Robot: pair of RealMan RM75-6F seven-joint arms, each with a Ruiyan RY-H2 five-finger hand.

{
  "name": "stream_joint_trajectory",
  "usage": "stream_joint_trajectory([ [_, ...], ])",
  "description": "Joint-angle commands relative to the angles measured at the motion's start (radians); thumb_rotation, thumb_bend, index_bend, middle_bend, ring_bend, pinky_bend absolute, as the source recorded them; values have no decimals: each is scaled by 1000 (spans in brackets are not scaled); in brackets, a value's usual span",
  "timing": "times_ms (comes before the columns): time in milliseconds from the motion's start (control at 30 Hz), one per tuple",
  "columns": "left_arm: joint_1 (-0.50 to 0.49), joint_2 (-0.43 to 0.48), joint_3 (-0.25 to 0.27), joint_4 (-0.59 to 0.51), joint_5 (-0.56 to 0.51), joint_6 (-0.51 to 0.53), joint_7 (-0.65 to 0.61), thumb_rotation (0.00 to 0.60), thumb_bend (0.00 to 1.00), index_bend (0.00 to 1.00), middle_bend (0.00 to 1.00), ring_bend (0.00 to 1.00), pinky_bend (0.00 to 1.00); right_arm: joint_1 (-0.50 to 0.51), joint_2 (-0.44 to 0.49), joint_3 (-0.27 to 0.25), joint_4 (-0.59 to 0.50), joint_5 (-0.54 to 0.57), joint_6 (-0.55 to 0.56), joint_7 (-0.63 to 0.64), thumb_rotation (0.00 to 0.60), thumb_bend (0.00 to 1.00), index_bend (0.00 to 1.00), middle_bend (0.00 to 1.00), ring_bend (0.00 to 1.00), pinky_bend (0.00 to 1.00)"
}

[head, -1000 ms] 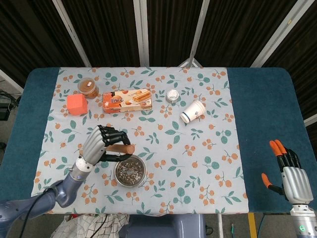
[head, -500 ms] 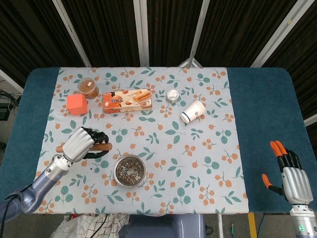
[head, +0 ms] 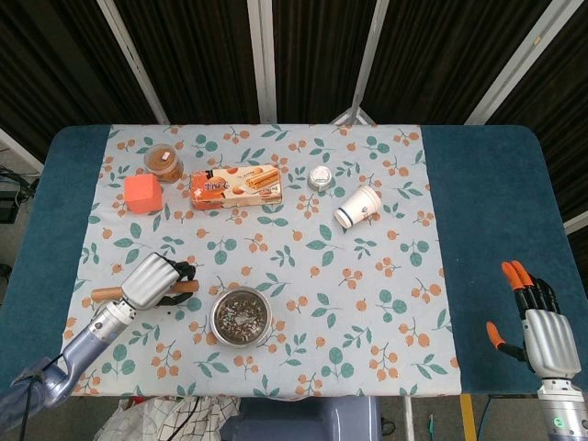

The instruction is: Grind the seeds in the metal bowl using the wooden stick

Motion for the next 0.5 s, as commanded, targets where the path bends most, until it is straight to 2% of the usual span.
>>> stream_joint_trajectory([
  [33, 10, -14, 5, 13, -4, -9, 5, 600, 566, 579, 647, 832, 920, 0, 1, -1, 0, -2, 0, 1, 600, 367, 0, 0, 0, 0],
  [300, 41, -2, -26, -41, -50, -11, 22, 600, 426, 418, 449, 808, 907, -1, 3, -1, 1, -3, 0, 6, 600, 366, 0, 0, 0, 0],
  [500, 67, 39, -36, -108, -75, -21, 91, 600, 356, 375, 397, 792, 893, -2, 4, -3, 1, -8, 2, 7, 600, 366, 0, 0, 0, 0],
])
